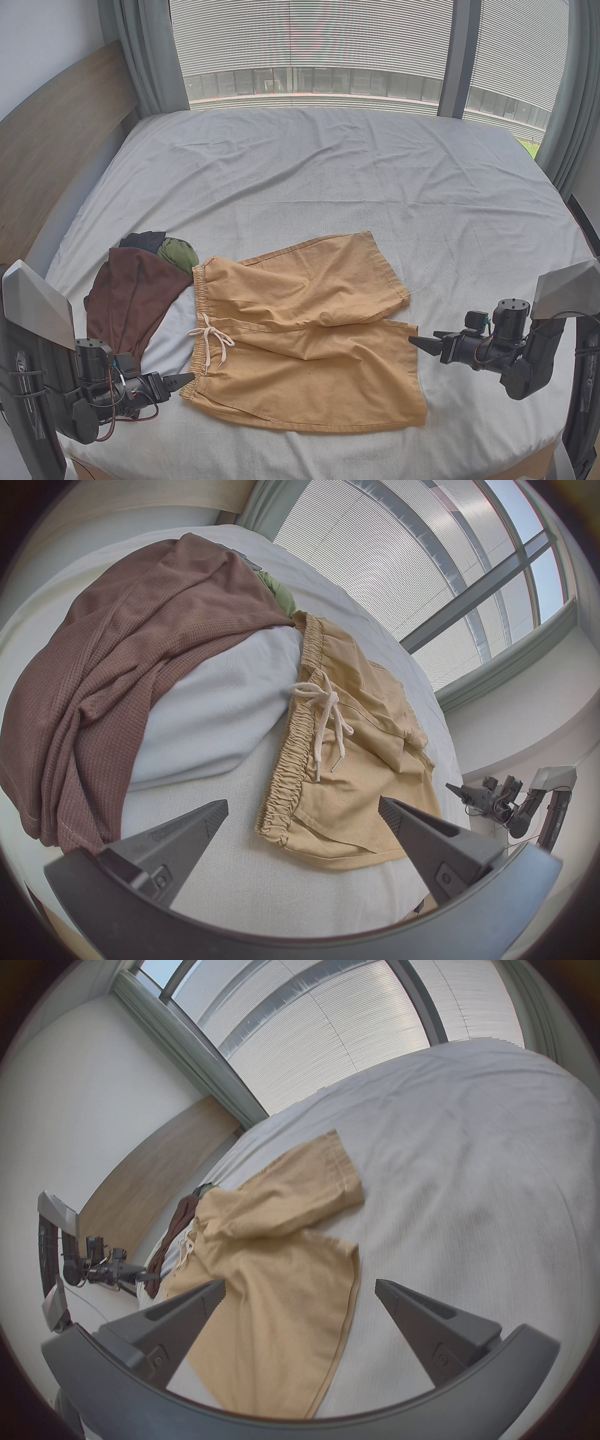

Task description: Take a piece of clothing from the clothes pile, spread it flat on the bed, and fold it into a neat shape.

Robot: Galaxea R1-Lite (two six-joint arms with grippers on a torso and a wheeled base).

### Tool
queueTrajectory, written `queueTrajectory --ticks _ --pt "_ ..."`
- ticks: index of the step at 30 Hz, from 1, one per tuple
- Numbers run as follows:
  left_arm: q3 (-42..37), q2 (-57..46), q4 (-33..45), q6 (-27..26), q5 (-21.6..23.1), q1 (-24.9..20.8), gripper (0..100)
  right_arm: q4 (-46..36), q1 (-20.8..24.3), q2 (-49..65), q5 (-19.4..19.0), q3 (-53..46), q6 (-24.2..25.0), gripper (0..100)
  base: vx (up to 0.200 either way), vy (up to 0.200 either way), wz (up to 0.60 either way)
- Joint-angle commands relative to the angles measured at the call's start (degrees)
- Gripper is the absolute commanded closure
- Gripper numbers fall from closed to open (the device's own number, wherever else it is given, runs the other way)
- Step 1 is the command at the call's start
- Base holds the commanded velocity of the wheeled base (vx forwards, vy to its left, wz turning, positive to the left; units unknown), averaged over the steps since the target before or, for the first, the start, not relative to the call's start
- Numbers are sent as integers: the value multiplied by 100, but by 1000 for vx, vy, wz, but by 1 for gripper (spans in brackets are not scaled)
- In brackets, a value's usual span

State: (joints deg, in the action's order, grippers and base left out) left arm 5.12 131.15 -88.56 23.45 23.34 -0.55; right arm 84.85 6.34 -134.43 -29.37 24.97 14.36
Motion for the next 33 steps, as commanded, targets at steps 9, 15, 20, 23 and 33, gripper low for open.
queueTrajectory --ticks 9,15,20,23,33 --pt "7 -45 -3 36 12 81 0 -1084 -1 -532 115 1669 76 0 0 0 0" --pt "24 -54 -3 45 12 81 0 -1119 69 -778 115 1872 76 0 0 0 0" --pt "24 -63 -3 54 12 81 0 -1119 96 -971 124 1915 67 0 0 0 0" --pt "24 -63 -12 54 12 81 0 -1119 96 -998 124 1915 58 100 0 0 0" --pt "7 -54 -3 54 12 64 0 -1119 60 -892 177 2065 58 100 0 0 0"
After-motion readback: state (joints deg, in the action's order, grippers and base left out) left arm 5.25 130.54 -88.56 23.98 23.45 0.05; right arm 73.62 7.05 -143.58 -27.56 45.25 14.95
